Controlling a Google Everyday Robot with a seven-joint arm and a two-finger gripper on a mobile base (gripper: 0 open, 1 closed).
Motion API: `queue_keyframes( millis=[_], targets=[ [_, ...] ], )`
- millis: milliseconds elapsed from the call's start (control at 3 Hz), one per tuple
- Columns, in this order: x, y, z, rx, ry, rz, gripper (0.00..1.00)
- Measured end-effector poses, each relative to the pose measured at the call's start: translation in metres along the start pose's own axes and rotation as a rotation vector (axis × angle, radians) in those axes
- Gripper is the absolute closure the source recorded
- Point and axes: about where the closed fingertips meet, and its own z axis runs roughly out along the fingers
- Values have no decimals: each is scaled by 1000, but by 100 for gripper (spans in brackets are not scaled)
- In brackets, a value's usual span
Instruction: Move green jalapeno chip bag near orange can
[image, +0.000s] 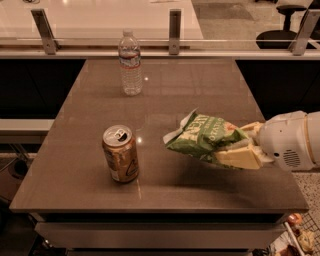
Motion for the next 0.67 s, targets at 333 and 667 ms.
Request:
queue_keyframes(
  millis=[333,667],
  targets=[
    [-2,1,1,-1,2,-4,12],
    [-3,3,1,-2,3,-8,0]
  ],
)
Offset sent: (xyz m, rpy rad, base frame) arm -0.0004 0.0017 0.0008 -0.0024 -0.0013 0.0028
